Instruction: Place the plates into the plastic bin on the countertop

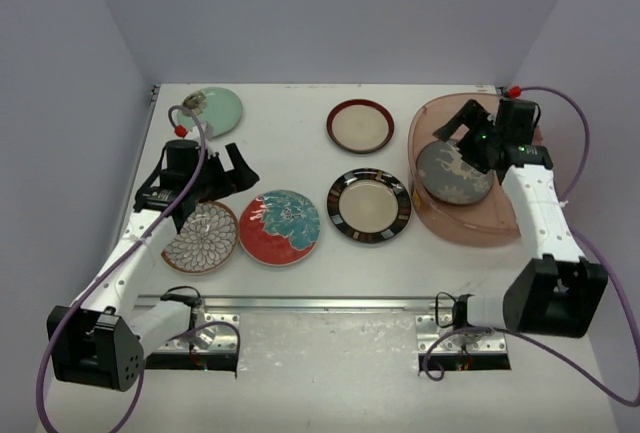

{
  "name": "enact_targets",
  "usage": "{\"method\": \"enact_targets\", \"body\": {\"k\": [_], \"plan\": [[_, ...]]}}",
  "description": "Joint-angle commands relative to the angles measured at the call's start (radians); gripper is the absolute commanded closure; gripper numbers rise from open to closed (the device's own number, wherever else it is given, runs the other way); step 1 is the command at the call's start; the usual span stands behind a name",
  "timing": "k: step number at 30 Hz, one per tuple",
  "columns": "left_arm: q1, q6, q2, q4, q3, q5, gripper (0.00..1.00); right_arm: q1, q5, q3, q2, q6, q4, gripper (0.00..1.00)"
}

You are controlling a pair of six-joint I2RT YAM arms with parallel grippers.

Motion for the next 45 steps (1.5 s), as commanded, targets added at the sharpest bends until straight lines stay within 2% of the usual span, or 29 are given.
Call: {"method": "enact_targets", "body": {"k": [1, 5, 7, 9, 10, 13, 15, 17, 22, 29, 34, 40, 43, 45], "plan": [[-0.004, -0.046, -0.046, -0.054, 0.104, -0.267, 0.0, 0.266, -0.13, 0.107, -0.192, -0.139, 0.084, 0.01], [-0.003, -0.065, -0.111, -0.066, 0.122, -0.395, 0.0, 0.517, -0.045, 0.115, -0.194, -0.202, 0.027, 0.01], [-0.003, -0.077, -0.16, -0.065, 0.125, -0.424, 0.0, 0.665, -0.007, 0.04, -0.198, -0.137, 0.074, 0.01], [-0.004, -0.074, -0.184, -0.068, 0.132, -0.441, 0.0, 0.796, 0.103, -0.08, -0.208, -0.037, 0.139, 0.01], [-0.003, -0.069, -0.189, -0.069, 0.135, -0.447, 0.0, 0.847, 0.199, -0.196, -0.23, 0.067, 0.227, 0.01], [-0.003, -0.047, -0.195, -0.071, 0.122, -0.458, 0.0, 1.015, 0.319, -0.517, -0.263, 0.273, 0.522, 0.01], [-0.004, -0.031, -0.2, -0.08, 0.106, -0.455, 0.0, 1.117, 0.438, -0.541, -0.219, 0.322, 0.577, 0.01], [-0.005, -0.017, -0.213, -0.084, 0.08, -0.443, 0.0, 1.174, 0.493, -0.548, -0.157, 0.347, 0.617, 0.01], [-0.005, 0.02, -0.282, -0.074, 0.007, -0.382, 0.0, 1.198, 0.473, -0.622, -0.003, 0.483, 0.784, 0.01], [-0.008, 0.027, -0.296, -0.063, -0.027, -0.36, 0.0, 1.197, 0.543, -0.592, 0.196, 0.545, 0.87, 0.05], [-0.017, 0.025, -0.303, -0.046, -0.041, -0.31, 0.0, 1.198, 0.559, -0.586, 0.332, 0.608, 0.976, 0.22], [-0.029, 0.03, -0.312, -0.043, -0.041, -0.321, 0.0, 1.195, 0.605, -0.551, 0.458, 0.706, 0.982, 0.6], [-0.04, 0.031, -0.309, -0.043, -0.041, -0.321, 0.0, 1.192, 0.614, -0.553, 0.495, 0.755, 0.984, 0.7], [-0.061, 0.032, -0.306, -0.043, -0.04, -0.32, 0.0, 1.185, 0.633, -0.554, 0.53, 0.788, 0.98, 0.71]]}}
